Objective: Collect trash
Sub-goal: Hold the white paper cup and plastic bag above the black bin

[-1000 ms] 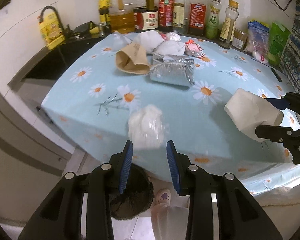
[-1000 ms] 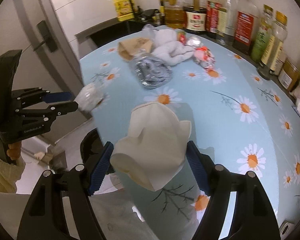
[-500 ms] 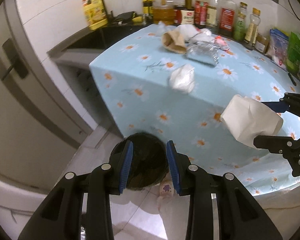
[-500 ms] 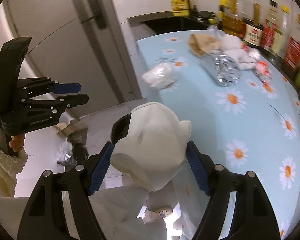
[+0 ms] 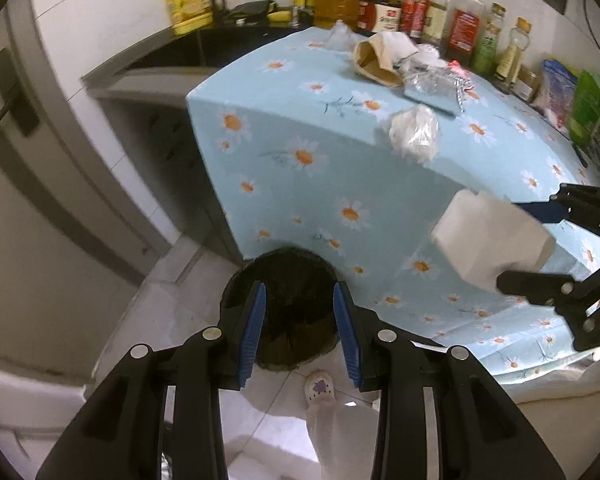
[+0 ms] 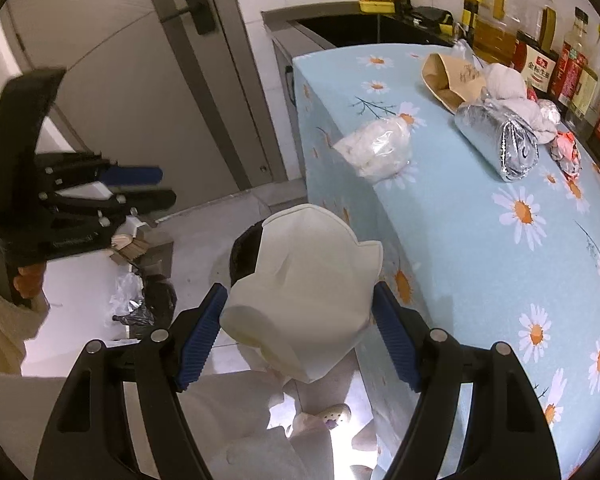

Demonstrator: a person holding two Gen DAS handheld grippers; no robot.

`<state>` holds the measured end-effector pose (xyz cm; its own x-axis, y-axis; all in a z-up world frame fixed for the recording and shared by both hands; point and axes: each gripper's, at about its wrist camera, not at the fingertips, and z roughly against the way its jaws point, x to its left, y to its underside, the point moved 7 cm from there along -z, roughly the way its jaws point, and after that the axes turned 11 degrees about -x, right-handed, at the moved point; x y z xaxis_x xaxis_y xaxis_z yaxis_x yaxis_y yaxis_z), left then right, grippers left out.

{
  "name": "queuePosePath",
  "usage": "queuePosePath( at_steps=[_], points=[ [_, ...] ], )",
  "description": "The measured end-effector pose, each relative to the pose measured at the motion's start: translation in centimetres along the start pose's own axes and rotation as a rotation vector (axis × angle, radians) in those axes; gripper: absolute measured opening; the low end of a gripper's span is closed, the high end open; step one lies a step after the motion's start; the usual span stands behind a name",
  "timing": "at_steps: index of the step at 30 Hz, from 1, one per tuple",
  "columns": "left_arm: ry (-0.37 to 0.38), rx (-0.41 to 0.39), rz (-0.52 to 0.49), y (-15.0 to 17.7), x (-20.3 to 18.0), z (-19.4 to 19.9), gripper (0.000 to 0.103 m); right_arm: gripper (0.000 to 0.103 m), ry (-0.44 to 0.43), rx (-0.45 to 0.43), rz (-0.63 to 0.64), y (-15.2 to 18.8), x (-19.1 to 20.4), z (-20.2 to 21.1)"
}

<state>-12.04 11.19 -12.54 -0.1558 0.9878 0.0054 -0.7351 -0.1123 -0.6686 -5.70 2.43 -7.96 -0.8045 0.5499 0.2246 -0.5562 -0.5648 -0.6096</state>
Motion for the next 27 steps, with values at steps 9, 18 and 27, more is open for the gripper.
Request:
queuePosePath(
  at_steps=[9, 18, 27],
  points=[
    [0.166, -0.041, -0.128, -4.7, -3.7, -3.4, 0.059, 0.074, 0.139, -0.027, -0.119, -0.1, -3.1, 2.5],
    [0.294, -0.048, -0.194, -7.6, -8.3, -6.8, 0.068, 0.074, 0.265, -0.063, -0.225, 0.7, -7.4, 5.5],
    [0.346, -0.026, -0.204, -8.7, -10.3, -9.6, 0.068, 0.074, 0.331, -0.083, -0.28, 1.7, -9.4, 7.2]
  ],
)
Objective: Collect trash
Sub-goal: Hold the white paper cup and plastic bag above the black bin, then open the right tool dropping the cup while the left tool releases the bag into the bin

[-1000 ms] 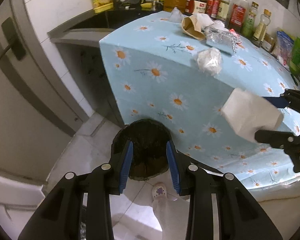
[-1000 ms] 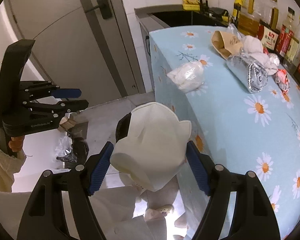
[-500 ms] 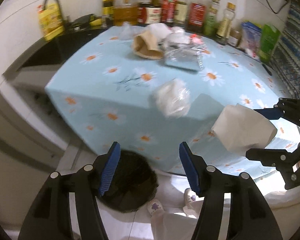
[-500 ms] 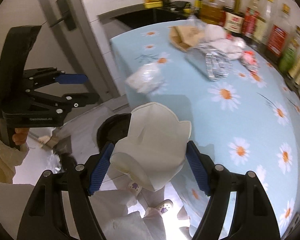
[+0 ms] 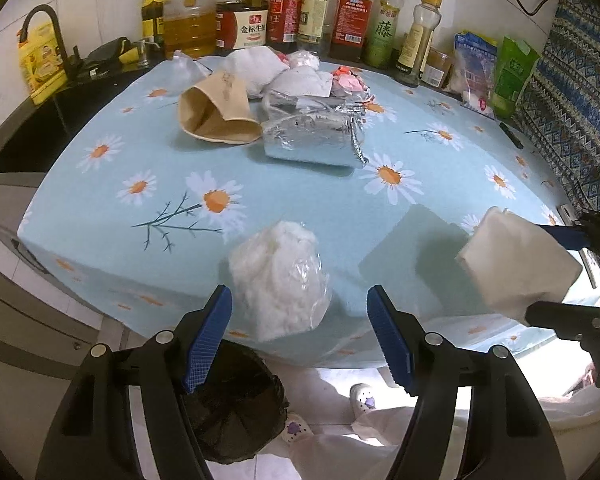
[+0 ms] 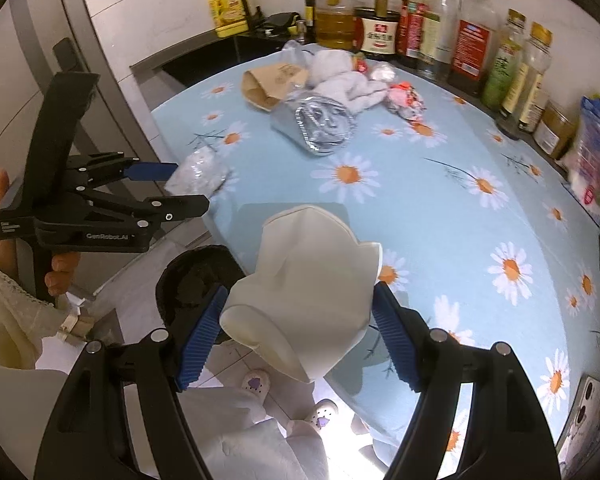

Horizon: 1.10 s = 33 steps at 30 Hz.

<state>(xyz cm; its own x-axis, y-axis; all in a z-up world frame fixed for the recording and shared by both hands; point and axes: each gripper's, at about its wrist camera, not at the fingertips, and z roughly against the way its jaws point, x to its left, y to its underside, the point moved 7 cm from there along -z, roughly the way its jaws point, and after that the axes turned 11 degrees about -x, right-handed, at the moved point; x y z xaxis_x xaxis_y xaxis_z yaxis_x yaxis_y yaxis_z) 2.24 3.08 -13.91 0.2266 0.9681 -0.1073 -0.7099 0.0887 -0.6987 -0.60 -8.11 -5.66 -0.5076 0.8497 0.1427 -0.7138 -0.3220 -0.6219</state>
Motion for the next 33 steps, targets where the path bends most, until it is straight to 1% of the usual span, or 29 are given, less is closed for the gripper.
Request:
queuePosePath(
  at_steps=[2, 3, 4, 5, 7, 12, 19, 26, 30, 33],
  points=[
    [0.006, 0.003, -0.011, -0.1, -0.2, -0.3, 0.066, 0.074, 0.006, 0.0, -0.004, 0.1, -0.2, 0.1],
    [0.004, 0.004, -0.021, -0.1, -0.2, -0.6, 0.061, 0.074, 0.008, 0.001, -0.006, 0.2, -0.2, 0.0],
    [0.005, 0.006, -0.026, 0.0, -0.3, -0.7, 0.047, 0.074, 0.008, 0.003, -0.008, 0.3, -0.3, 0.0],
    [0.01, 0.011, -0.027, 0.0, -0.2, -0.8, 0.046, 0.074, 0.007, 0.005, -0.009, 0.2, -0.2, -0.1],
    [0.013, 0.008, -0.024, 0.1, -0.1, -0.7, 0.045, 0.074, 0.004, 0.007, -0.006, 0.3, 0.0, -0.2],
    [-0.006, 0.011, -0.032, 0.7, 0.5, 0.0, 0.045, 0.074, -0.016, 0.012, 0.012, 0.0, 0.9, -0.8],
    [-0.066, 0.012, 0.009, 2.3, 3.2, 2.2, 0.045, 0.074, -0.073, 0.021, 0.07, -0.6, 4.0, -2.0],
    [-0.13, 0.046, 0.064, 5.4, 6.5, 4.2, 0.045, 0.074, -0.16, 0.053, 0.144, -0.7, 8.4, -4.3],
    [-0.165, 0.095, 0.088, 8.1, 8.4, 4.8, 0.045, 0.074, -0.203, 0.081, 0.203, -0.4, 11.3, -6.1],
    [-0.177, 0.128, 0.105, 9.7, 9.6, 5.1, 0.045, 0.073, -0.237, 0.108, 0.232, 0.0, 13.1, -7.3]
  ],
)
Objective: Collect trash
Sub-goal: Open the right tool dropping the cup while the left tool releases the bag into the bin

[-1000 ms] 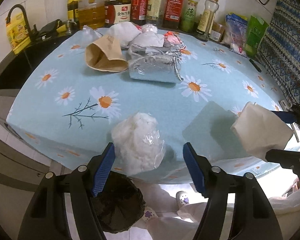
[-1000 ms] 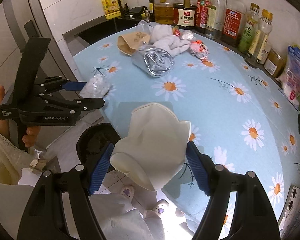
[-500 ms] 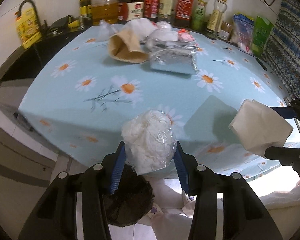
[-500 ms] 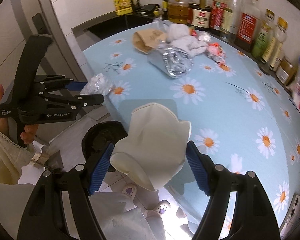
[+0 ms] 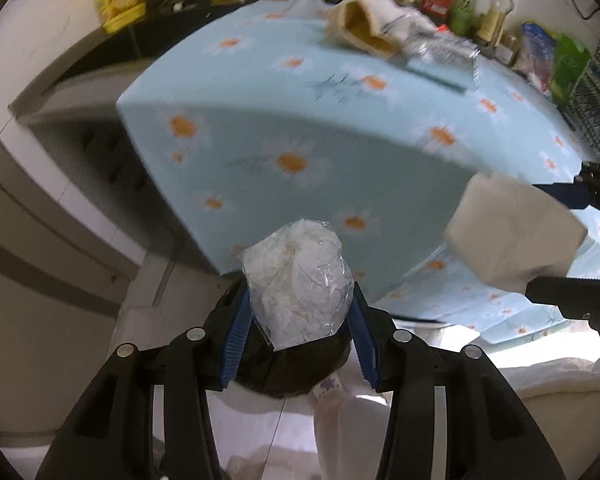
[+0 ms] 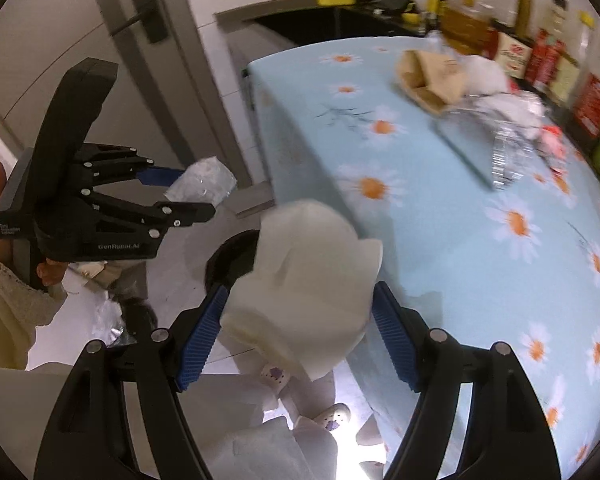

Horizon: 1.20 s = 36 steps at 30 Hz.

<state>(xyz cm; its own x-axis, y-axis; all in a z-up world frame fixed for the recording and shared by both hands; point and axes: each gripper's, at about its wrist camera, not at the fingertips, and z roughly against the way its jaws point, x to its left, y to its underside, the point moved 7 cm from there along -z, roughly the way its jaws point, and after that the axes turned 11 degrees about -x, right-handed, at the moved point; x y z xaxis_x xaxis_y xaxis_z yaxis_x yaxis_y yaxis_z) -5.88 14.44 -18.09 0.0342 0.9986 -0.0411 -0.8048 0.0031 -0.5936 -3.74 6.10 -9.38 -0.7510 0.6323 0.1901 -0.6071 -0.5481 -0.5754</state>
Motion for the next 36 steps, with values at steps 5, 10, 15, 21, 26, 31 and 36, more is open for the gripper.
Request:
queuePosePath(
  at_steps=[5, 10, 15, 21, 26, 31, 36],
  points=[
    [-0.01, 0.056, 0.012, 2.2, 2.1, -0.9, 0.045, 0.071, -0.055, 0.039, 0.063, 0.2, 2.4, -3.7],
    [0.012, 0.121, 0.015, 4.8, 4.0, -3.6, 0.045, 0.071, -0.102, 0.091, 0.069, 1.4, 3.8, -9.0],
    [0.013, 0.191, 0.008, 7.0, 5.3, -6.8, 0.045, 0.071, -0.128, 0.136, 0.077, 2.7, 4.4, -14.5],
    [0.037, 0.217, 0.0, 8.7, 5.8, -10.0, 0.059, 0.071, -0.147, 0.153, 0.085, 4.0, 3.6, -18.7],
    [0.057, 0.257, 0.02, 9.8, 6.1, -11.2, 0.063, 0.071, -0.114, 0.158, 0.101, 4.1, 3.0, -19.3],
    [0.054, 0.272, 0.027, 10.4, 6.7, -11.1, 0.064, 0.071, -0.106, 0.161, 0.081, 4.0, 2.9, -18.7],
    [0.048, 0.258, 0.032, 10.0, 6.9, -10.5, 0.064, 0.071, -0.103, 0.156, 0.089, 4.1, 3.1, -18.2]
  ],
)
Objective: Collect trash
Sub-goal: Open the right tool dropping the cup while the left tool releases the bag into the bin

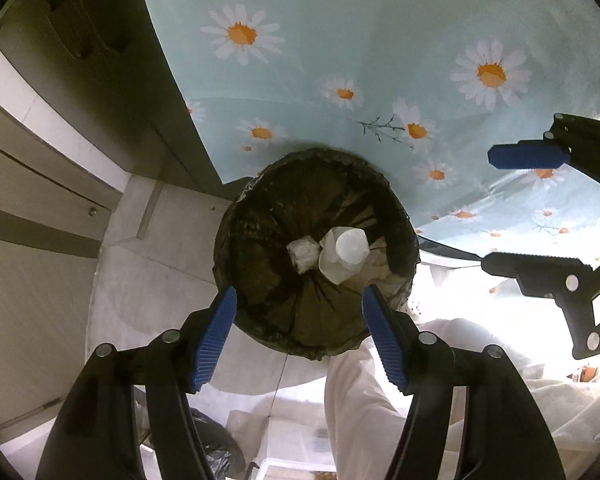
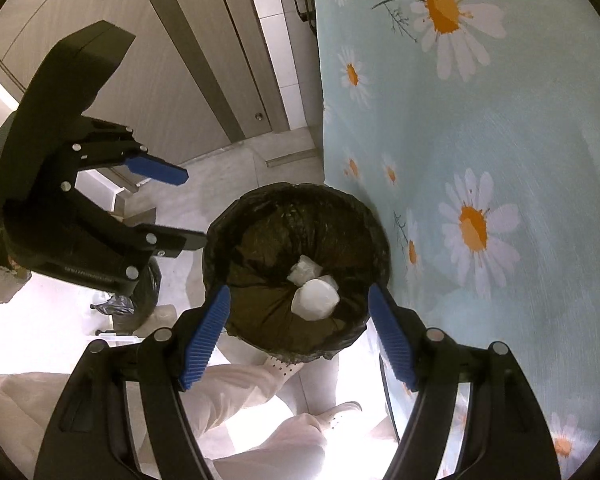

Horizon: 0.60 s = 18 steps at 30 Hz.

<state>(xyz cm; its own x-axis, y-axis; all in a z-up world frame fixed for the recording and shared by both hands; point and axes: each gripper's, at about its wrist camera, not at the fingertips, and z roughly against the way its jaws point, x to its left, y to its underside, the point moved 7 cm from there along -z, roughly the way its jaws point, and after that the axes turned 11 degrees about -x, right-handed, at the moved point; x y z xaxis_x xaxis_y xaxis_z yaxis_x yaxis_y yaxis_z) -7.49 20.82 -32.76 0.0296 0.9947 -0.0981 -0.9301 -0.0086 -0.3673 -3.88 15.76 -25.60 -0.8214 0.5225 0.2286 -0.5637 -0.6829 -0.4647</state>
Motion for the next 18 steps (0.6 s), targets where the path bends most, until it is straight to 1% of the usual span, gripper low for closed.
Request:
queuePosePath(
  at_steps=[5, 13, 18],
  points=[
    [-0.006, -0.019, -0.01, -0.5, -0.2, 0.7, 0.064, 0.071, 0.012, -0.011, 0.016, 0.1, 1.0, 1.2],
    [-0.008, -0.075, -0.016, -1.5, -0.6, 3.1, 0.064, 0.071, 0.043, -0.045, 0.0, -0.6, 0.9, 5.1],
    [-0.005, -0.118, -0.024, -2.6, -0.9, 4.8, 0.064, 0.071, 0.068, -0.086, -0.009, -1.7, 1.1, 8.0]
  ],
)
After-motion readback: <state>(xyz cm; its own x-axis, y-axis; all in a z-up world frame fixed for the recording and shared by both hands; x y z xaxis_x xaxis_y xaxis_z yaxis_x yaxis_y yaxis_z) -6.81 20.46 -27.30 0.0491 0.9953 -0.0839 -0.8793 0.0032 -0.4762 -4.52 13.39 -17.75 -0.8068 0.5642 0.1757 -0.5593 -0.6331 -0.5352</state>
